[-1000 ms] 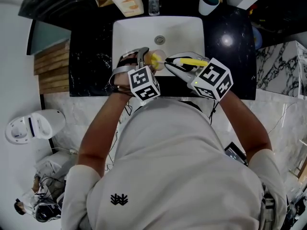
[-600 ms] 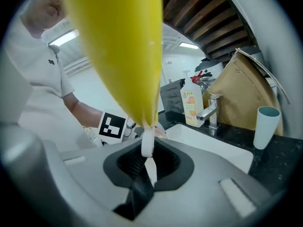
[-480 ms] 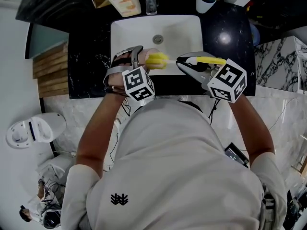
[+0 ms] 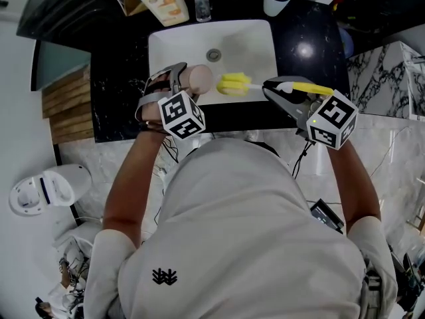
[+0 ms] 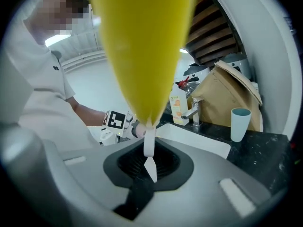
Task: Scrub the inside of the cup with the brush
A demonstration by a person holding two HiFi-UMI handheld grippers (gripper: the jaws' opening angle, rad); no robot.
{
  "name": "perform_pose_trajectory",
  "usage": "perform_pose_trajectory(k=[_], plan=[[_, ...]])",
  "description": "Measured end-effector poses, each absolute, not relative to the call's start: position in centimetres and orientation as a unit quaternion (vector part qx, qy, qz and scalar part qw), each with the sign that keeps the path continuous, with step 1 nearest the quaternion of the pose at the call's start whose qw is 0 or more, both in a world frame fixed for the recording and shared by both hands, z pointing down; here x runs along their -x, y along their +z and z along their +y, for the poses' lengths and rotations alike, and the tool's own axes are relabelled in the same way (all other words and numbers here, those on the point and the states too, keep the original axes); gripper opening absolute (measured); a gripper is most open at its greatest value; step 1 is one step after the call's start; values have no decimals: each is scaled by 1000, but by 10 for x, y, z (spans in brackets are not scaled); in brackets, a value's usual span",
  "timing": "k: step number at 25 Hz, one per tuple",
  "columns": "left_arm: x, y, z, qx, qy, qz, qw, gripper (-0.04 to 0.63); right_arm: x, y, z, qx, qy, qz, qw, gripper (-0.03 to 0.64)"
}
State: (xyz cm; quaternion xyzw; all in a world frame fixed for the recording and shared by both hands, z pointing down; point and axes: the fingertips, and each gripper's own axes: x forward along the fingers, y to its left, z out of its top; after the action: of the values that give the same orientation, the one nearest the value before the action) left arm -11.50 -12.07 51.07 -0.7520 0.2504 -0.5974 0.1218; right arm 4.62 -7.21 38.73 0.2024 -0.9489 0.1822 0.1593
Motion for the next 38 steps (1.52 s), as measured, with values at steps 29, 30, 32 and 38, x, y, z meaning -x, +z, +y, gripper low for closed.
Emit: perform_pose_trajectory(k=[29, 30, 32, 38], plan=[[56, 473, -118, 885, -372, 274, -59, 364, -81, 405, -32, -332, 214, -906, 154, 43], [54, 472, -119, 886, -368, 274, -61, 364, -84, 405, -33, -334, 214, -905, 154, 43], [53, 469, -118, 888, -361, 277, -68, 364, -89, 407, -33, -337, 216, -903, 154, 43], [60, 467, -112, 888, -351, 286, -81, 364, -90, 406, -40, -335, 209, -906, 156, 43]])
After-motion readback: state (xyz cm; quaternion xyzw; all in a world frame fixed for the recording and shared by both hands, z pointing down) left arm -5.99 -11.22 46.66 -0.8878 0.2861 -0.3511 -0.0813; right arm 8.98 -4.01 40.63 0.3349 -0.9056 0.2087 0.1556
